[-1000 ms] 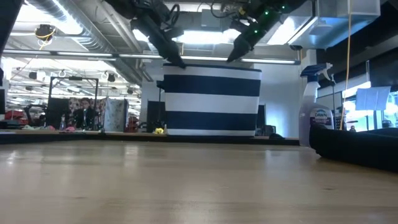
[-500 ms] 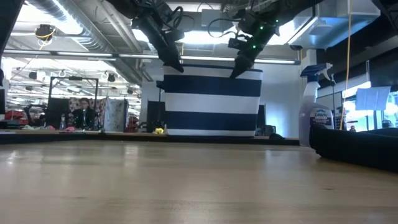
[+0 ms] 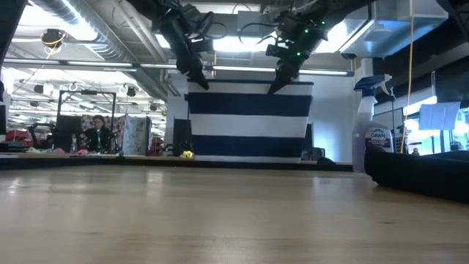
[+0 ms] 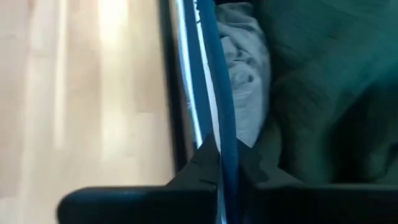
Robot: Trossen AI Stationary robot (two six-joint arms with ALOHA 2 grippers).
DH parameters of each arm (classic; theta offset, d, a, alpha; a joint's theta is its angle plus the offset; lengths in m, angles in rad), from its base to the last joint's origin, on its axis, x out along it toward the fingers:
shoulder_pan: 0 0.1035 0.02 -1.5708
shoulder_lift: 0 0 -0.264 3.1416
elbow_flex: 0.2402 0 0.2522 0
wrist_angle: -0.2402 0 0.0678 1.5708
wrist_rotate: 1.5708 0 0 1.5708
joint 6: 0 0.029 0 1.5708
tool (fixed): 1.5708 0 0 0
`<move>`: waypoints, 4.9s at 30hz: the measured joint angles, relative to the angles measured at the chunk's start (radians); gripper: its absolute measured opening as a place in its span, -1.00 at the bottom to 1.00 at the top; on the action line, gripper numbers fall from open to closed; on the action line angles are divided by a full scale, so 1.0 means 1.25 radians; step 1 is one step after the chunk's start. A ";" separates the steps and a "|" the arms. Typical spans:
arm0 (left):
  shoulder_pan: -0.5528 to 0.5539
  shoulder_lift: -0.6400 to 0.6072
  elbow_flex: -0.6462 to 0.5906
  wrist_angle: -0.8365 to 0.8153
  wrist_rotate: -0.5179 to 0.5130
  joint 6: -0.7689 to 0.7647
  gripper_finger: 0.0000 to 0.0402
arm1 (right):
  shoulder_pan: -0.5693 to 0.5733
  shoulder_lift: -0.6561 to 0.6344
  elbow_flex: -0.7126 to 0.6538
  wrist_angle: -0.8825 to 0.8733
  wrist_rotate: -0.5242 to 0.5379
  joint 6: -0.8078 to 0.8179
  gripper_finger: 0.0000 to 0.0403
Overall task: Fold Laundry from Bin
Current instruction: Fold the green polo shirt
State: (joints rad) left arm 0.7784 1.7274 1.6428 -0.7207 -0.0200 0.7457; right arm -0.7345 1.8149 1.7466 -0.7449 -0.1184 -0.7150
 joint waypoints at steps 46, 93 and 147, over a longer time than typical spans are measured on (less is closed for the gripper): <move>-0.163 -0.099 -0.001 -0.153 -0.049 -0.044 -0.75 | 0.168 -0.004 0.062 -0.117 0.162 0.065 -0.96; -0.102 -0.035 0.001 -0.059 -0.211 -0.001 -0.97 | 0.169 -0.005 0.128 -0.092 0.215 0.064 -0.98; 0.069 -0.143 -0.007 0.179 0.178 -0.070 -0.17 | -0.042 0.085 0.330 0.026 -0.005 0.261 -0.04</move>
State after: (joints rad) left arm 0.8645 1.5490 1.6341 -0.4972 0.2026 0.6579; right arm -0.7875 1.9213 2.1593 -0.7130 -0.1246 -0.3883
